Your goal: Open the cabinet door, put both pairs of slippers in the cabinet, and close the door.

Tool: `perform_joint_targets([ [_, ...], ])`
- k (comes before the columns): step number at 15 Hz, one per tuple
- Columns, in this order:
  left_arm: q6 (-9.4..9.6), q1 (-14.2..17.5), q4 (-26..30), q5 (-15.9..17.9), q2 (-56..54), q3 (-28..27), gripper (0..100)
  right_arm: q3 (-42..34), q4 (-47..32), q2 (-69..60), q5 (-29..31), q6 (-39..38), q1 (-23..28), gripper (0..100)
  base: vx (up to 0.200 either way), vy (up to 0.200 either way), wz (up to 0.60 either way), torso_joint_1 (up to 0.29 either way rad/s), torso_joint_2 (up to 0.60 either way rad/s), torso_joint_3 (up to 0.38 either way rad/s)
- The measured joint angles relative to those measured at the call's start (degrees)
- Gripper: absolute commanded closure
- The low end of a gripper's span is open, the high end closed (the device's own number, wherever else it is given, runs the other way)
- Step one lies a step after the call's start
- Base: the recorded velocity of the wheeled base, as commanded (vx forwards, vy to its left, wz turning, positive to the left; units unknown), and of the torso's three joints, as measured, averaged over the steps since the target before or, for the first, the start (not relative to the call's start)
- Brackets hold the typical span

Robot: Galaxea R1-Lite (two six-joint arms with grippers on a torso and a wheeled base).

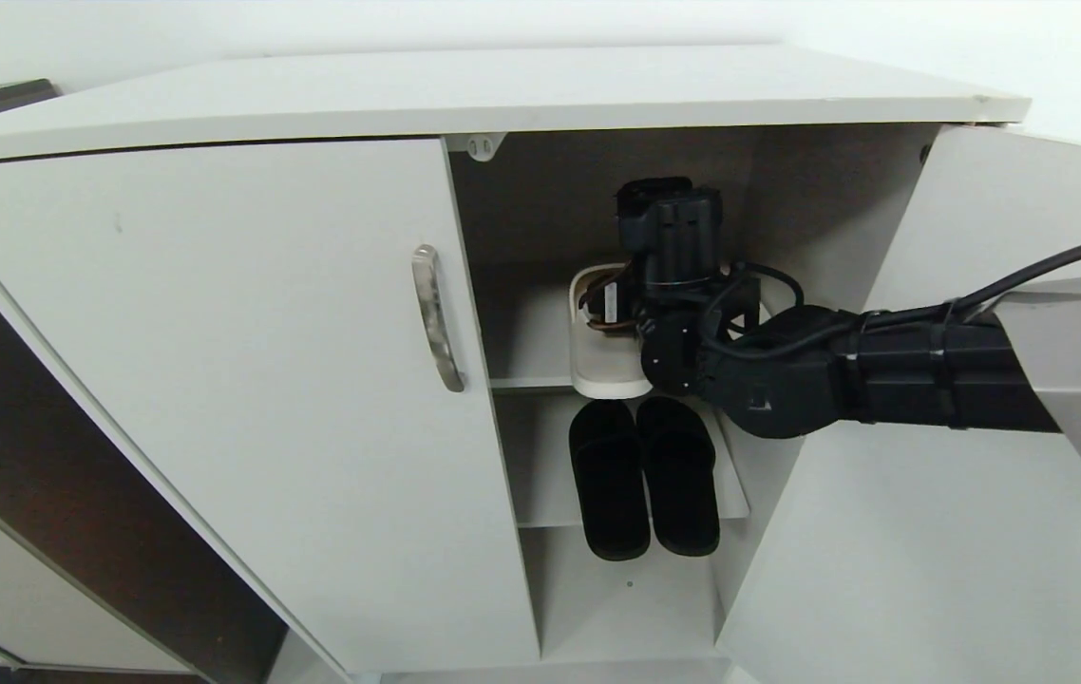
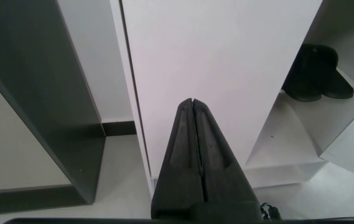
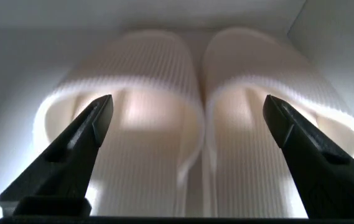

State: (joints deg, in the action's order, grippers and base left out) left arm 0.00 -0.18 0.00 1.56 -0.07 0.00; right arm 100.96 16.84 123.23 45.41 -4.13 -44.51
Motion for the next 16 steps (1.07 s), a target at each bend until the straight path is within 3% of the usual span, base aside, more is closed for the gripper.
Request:
perform_joint_targets([
  [4,0.00,0.00,0.00,0.00,0.00,0.00,100,-9.35,0.51,-6.56,0.33,-0.43,-2.79,0,0.000,0.000,0.00,0.000,0.00,0.000],
  [9,0.00,0.00,0.00,0.00,0.00,0.00,100,-24.11,8.09,-14.88,0.38,-0.29,-5.21,0,0.000,0.000,0.00,0.000,0.00,0.000],
  [10,0.00,0.00,0.00,0.00,0.00,0.00,100,-27.37,10.20,-16.57,0.32,-0.27,-5.92,100,0.000,0.000,0.00,0.000,0.00,0.000],
  [16,0.00,0.00,0.00,0.02,0.00,0.00,100,-42.62,18.25,-24.34,-2.08,0.88,-8.94,100,0.000,0.000,0.00,0.000,0.00,0.000],
])
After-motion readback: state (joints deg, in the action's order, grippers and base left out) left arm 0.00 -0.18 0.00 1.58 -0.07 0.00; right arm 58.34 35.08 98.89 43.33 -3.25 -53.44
